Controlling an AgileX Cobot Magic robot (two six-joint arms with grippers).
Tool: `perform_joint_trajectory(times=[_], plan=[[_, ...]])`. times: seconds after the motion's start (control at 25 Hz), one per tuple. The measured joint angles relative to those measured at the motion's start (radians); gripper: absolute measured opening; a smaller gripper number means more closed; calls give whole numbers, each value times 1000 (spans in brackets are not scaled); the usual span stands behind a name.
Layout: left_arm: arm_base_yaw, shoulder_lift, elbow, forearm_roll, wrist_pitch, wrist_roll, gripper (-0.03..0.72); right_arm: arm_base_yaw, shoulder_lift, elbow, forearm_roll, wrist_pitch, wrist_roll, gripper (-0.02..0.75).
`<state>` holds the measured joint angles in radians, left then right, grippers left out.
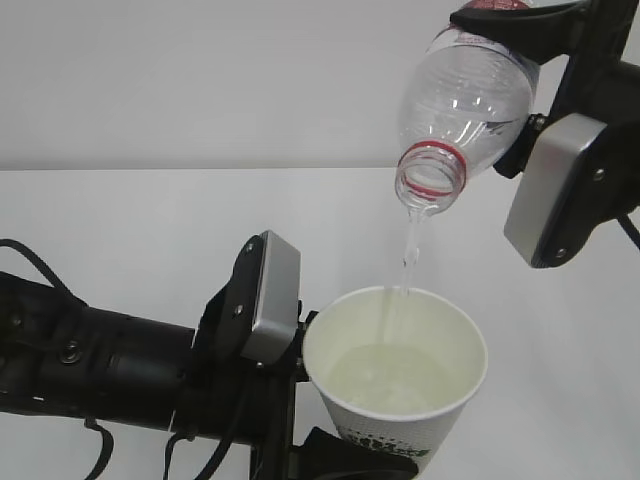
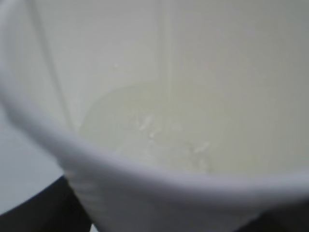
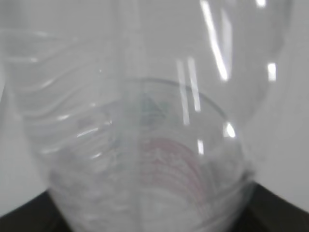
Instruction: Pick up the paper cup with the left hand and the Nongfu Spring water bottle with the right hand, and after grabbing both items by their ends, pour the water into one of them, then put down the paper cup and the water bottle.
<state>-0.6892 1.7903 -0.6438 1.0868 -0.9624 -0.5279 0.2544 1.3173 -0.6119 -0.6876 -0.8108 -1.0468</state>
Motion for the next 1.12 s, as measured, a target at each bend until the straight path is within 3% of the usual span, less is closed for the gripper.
perform_joint_trajectory(times=[1.12], plan=[[0,0,0,0,8,0,531,0,0,-1,2,-5,-4,464]])
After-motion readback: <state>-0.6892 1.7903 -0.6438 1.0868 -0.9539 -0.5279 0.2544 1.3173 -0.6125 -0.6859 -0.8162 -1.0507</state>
